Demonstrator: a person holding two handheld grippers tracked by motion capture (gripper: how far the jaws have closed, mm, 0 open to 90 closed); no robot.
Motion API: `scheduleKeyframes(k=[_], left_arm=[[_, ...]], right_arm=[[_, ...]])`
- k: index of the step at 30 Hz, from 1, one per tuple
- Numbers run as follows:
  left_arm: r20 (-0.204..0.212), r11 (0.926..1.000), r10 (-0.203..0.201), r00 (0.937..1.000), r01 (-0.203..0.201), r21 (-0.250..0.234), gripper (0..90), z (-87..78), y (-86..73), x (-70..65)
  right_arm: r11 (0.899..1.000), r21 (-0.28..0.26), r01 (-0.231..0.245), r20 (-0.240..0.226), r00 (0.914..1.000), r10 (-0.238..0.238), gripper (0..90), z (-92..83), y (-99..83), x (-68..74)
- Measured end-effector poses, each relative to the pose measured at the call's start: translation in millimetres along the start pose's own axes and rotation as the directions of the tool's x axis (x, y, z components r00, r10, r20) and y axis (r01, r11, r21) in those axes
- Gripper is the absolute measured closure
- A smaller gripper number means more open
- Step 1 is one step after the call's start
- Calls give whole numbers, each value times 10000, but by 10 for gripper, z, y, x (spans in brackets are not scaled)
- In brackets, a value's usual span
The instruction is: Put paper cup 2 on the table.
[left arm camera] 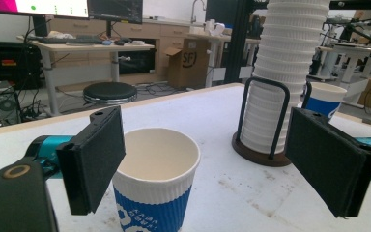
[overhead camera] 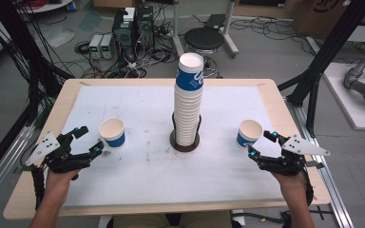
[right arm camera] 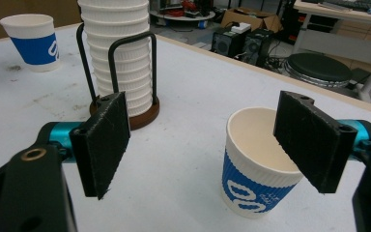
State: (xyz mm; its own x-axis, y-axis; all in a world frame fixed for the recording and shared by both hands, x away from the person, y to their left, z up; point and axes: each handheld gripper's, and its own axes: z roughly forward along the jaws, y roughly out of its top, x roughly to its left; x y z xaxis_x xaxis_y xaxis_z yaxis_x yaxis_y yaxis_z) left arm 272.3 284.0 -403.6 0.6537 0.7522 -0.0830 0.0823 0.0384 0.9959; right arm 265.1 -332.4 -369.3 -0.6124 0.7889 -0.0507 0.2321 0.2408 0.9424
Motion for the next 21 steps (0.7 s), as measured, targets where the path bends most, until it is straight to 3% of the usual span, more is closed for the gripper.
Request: scheduleKeyframes(k=[21], left_arm=[[-24,10000,22,10000,-21,37,147,20,-14,-7]], right_arm=[[10000,45,-32,-41,10000,32,211,13,-8,-14]])
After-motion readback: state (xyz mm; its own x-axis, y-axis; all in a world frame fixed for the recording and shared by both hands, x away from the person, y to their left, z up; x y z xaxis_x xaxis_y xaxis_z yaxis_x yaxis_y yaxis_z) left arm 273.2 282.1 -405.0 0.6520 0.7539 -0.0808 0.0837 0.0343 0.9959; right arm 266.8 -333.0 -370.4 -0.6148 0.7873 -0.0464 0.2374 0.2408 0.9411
